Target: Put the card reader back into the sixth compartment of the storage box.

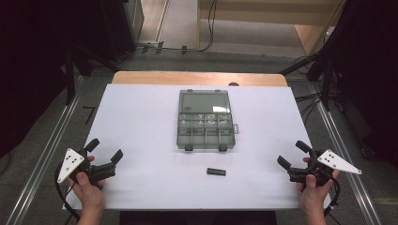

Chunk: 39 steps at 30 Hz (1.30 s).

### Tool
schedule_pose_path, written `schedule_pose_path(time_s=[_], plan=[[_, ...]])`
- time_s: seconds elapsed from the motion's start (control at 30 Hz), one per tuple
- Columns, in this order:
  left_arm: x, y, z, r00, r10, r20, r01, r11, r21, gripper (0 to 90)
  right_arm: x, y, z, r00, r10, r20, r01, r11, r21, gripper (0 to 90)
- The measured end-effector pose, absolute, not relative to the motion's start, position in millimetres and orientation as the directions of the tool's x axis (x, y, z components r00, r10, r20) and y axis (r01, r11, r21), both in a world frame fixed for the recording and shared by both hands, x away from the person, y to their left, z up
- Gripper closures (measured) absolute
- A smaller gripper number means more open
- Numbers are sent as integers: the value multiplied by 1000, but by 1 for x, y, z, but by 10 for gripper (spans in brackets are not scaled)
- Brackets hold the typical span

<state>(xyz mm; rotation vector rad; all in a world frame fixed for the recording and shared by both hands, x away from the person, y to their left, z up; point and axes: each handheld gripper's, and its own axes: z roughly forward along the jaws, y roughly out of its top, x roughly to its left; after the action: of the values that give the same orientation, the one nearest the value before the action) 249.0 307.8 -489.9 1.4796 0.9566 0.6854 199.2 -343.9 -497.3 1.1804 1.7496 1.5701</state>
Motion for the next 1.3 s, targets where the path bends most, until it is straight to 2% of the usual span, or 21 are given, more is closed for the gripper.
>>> schedule_pose_path(time_s=[0.33, 0.57, 0.63, 0.9, 0.93, 0.97, 1.2, 1.3], plan=[[247, 303, -491, 509, 857, -82, 178, -11, 984, 0, 197, -314, -482, -553, 823, 130, 271, 31, 962, 0], [247, 300, -491, 514, 855, -69, 186, -32, 982, 0, 200, -291, -469, -626, 775, 86, 267, 109, 958, 0], [247, 301, -492, 512, 856, -75, 189, -27, 982, 0, 203, -282, -466, -649, 756, 79, 266, 128, 955, 51], [246, 296, -491, 515, 856, -41, 191, -68, 979, 0, 213, -261, -455, -733, 677, 65, 279, 211, 937, 53], [246, 296, -491, 517, 855, -46, 193, -64, 979, 0, 214, -259, -455, -732, 679, 56, 279, 225, 934, 69], [245, 295, -492, 518, 854, -47, 194, -64, 979, 0, 215, -255, -454, -731, 681, 48, 284, 239, 928, 132], [244, 291, -492, 523, 852, -27, 194, -88, 977, 0, 223, -238, -454, -774, 630, 60, 305, 289, 907, 227], [244, 291, -492, 524, 851, -27, 192, -87, 978, 0, 226, -224, -452, -809, 586, 37, 302, 362, 882, 280]])
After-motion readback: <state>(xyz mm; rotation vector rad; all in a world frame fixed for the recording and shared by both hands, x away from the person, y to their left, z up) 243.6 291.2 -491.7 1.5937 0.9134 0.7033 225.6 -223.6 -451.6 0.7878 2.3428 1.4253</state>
